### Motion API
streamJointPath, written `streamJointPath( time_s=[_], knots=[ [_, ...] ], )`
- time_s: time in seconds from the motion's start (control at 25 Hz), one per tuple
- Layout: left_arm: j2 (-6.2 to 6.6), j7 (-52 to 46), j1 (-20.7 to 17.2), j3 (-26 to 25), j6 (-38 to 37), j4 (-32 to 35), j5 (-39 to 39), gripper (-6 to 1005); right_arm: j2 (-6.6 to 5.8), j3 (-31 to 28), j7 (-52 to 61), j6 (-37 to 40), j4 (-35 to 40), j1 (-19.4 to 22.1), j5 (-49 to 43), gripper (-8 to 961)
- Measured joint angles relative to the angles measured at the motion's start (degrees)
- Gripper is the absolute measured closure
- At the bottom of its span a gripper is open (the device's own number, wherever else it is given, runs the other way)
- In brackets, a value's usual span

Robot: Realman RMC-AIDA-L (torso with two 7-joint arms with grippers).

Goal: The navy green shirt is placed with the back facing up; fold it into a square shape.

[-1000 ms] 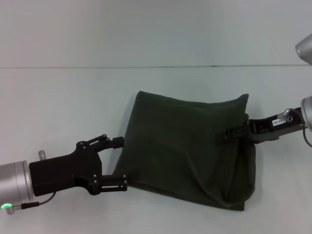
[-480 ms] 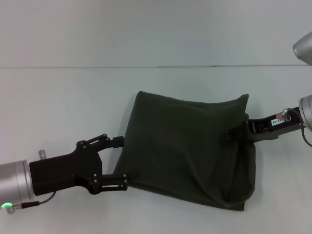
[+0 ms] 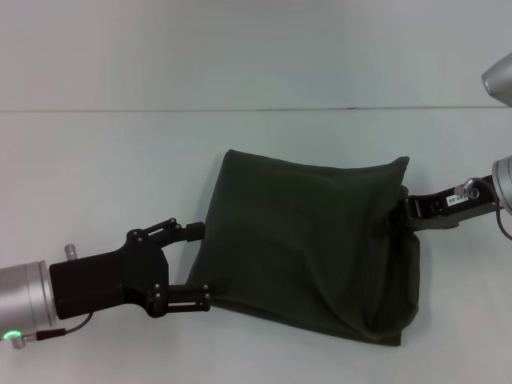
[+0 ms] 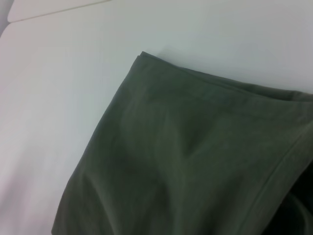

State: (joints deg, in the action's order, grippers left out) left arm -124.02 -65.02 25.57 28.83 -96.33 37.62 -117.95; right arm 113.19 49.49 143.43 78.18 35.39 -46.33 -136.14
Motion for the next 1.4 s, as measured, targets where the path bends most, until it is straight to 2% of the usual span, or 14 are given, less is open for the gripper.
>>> streamJointPath(
  time_s=[0.2,0.48,0.72,0.96,1.4],
  knots=[
    [0.0,-0.1,0.0,0.0,0.0,0.0,0.0,54,0.01,0.0,0.0,-0.1,0.0,0.0,0.0,890],
    [0.0,-0.6,-0.1,0.0,0.0,0.0,0.0,53,-0.25,-0.3,-0.5,0.5,0.7,0.2,0.0,934],
    [0.0,-0.9,0.0,0.0,0.1,0.1,0.1,53,-2.07,-2.6,-1.1,2.9,1.0,1.2,0.5,935],
    [0.06,-1.5,0.1,0.0,0.1,0.2,0.1,53,-3.32,-5.9,-2.1,4.3,1.0,2.5,0.6,934],
    [0.14,-2.0,0.5,0.0,0.1,0.2,0.0,53,-3.0,-7.0,-4.4,1.8,0.6,3.0,0.6,933]
  ],
)
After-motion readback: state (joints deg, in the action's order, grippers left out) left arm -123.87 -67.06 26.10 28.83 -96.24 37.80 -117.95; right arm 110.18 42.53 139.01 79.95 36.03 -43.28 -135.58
